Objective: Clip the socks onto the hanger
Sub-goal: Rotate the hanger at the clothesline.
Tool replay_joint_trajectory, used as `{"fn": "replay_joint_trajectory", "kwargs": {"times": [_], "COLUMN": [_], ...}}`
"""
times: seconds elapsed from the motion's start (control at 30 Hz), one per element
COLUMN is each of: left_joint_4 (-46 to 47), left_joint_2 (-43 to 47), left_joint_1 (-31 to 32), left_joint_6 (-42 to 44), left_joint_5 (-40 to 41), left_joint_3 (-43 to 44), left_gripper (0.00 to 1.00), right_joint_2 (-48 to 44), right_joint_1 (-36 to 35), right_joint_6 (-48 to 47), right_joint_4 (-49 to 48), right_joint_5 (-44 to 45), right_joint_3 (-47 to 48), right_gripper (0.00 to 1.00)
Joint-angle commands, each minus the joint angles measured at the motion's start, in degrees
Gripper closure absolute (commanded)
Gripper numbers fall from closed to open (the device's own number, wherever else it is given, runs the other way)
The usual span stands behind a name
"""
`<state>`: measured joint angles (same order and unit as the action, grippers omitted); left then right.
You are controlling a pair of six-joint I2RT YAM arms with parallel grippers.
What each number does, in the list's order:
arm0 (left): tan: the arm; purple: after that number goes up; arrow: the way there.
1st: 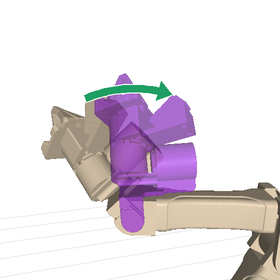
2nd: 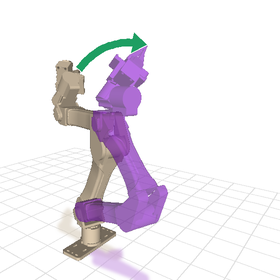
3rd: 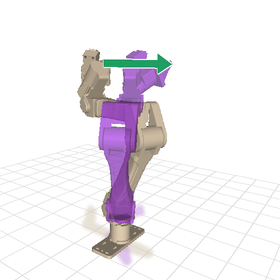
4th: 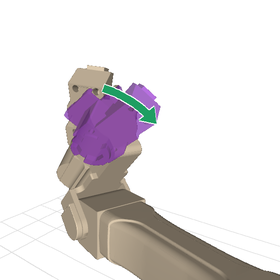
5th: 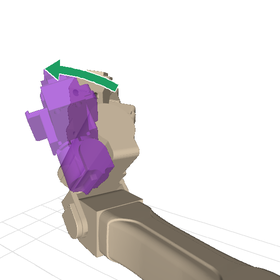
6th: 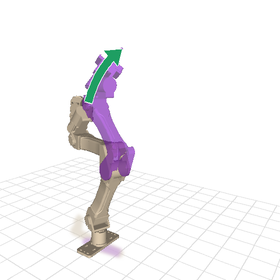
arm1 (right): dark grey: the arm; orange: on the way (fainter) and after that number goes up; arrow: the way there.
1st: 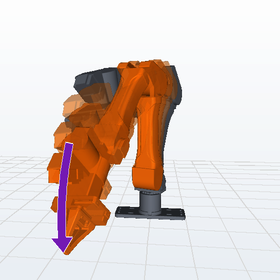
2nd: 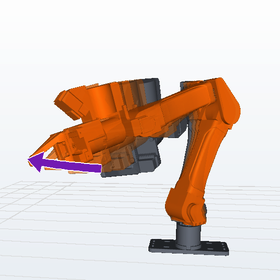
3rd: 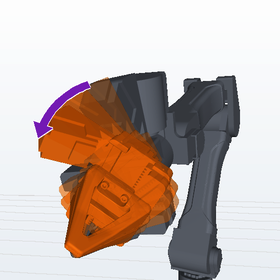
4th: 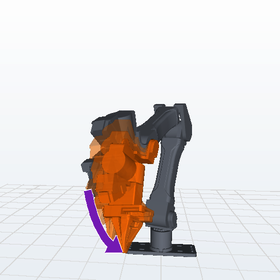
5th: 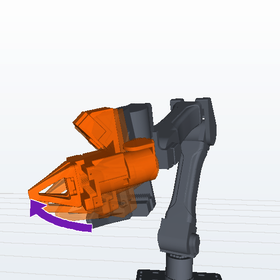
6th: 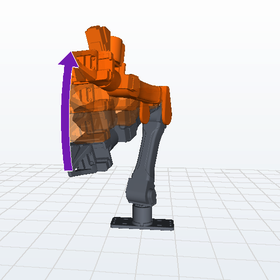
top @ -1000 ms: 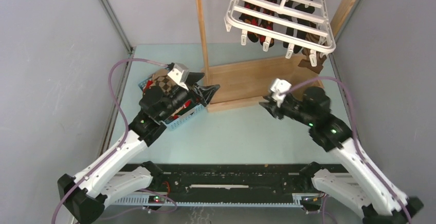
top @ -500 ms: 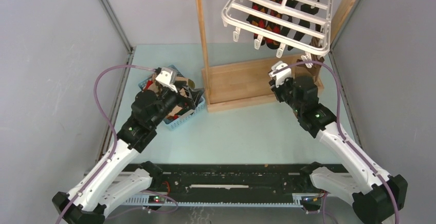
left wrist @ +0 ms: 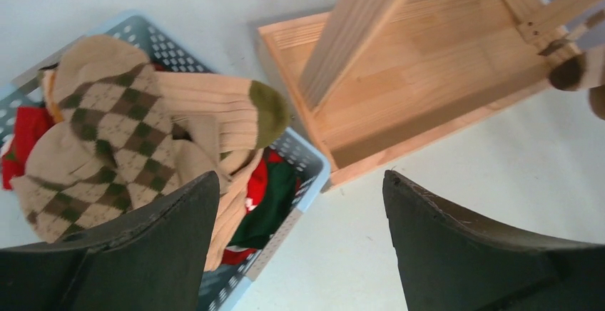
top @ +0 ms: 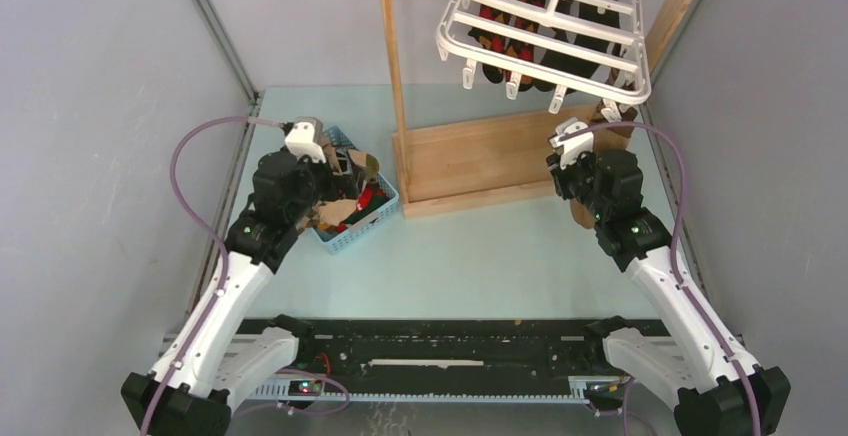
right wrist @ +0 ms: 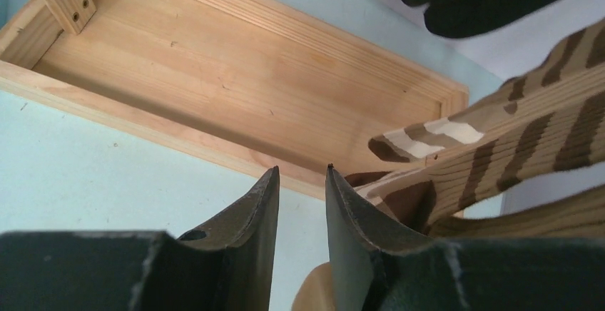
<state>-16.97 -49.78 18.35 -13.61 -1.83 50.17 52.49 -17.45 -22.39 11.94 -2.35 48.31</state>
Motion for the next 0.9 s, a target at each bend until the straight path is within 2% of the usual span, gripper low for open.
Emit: {"fn": "replay_joint_trajectory", "kwargs": {"times": [0.0,0.27,0.33,0.67,0.87], "left_joint_4": [-4.72,-11.16,-12.15,-15.04,-16.26], "left_joint_2": [-2.02,-11.0,-13.53,-22.29,-27.54], "left_joint_1": [-3.84,-7.26,-8.16,-10.53,-10.5], "left_joint_6": [-0.94,2.43,2.02,-6.48,-14.2], "left_joint_5": [-1.4,3.77,4.68,9.48,12.49], "left_joint_3": [5.37,10.52,12.37,15.26,16.46], "left_gripper": [0.12,0.13,0.16,0.4,0.38], "right_joint_2": [-0.48,0.86,1.49,4.98,5.17], "right_joint_1": [3.07,6.97,7.79,11.41,11.49], "right_joint_6": [1.52,-0.59,-0.74,-1.0,-0.39], "right_joint_4": [0.0,0.71,1.24,3.68,4.02], "right_joint_5": [-3.78,-6.97,-7.47,-11.81,-13.51], "right_joint_3": [-0.16,-0.16,0.08,2.66,3.36], "right_gripper": [0.62,0.61,0.61,0.6,0.61]}}
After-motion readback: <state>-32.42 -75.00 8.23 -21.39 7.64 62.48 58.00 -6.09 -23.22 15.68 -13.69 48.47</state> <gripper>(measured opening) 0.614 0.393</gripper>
